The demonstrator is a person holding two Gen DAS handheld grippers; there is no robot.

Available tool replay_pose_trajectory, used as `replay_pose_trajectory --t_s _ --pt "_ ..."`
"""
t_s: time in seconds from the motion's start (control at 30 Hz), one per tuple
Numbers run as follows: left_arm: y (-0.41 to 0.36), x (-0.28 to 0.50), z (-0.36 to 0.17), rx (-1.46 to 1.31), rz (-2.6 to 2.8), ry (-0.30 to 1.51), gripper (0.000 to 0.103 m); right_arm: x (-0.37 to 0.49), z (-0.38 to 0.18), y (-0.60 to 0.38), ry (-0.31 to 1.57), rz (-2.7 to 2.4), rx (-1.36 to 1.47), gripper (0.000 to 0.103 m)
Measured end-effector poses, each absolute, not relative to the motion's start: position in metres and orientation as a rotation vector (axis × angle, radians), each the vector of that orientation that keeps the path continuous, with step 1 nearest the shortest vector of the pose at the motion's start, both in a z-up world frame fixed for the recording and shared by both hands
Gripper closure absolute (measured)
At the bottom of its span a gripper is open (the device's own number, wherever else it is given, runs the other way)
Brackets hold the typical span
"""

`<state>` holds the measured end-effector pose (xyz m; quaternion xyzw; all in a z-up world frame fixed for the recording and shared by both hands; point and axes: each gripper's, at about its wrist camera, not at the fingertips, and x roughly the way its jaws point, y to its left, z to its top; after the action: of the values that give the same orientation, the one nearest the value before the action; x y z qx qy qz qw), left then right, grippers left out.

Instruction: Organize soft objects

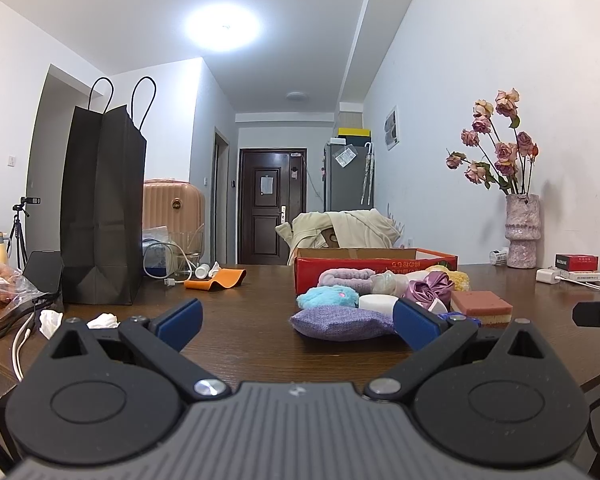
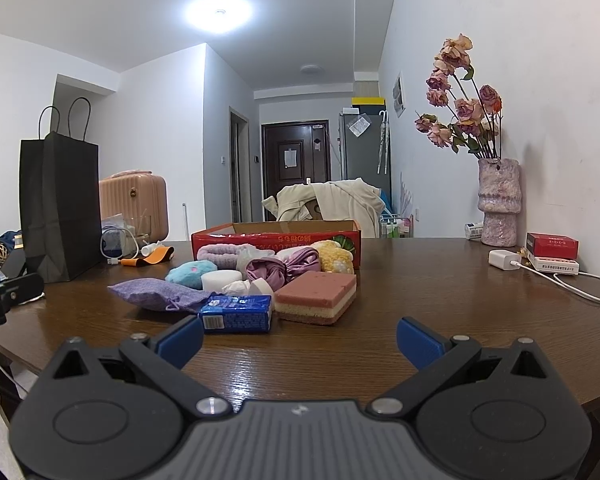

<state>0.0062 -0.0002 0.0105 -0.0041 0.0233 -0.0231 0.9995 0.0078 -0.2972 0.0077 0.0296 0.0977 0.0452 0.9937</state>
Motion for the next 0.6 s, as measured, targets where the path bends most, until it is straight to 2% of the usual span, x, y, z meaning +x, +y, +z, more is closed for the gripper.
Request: replay_pose_trajectory --t_s 0.6 --pt "0.0011 0.0085 0.0111 -0.003 -0.046 0.047 0.000 0.0077 0.0080 -0.2978 0.194 0.092 0.056 0.000"
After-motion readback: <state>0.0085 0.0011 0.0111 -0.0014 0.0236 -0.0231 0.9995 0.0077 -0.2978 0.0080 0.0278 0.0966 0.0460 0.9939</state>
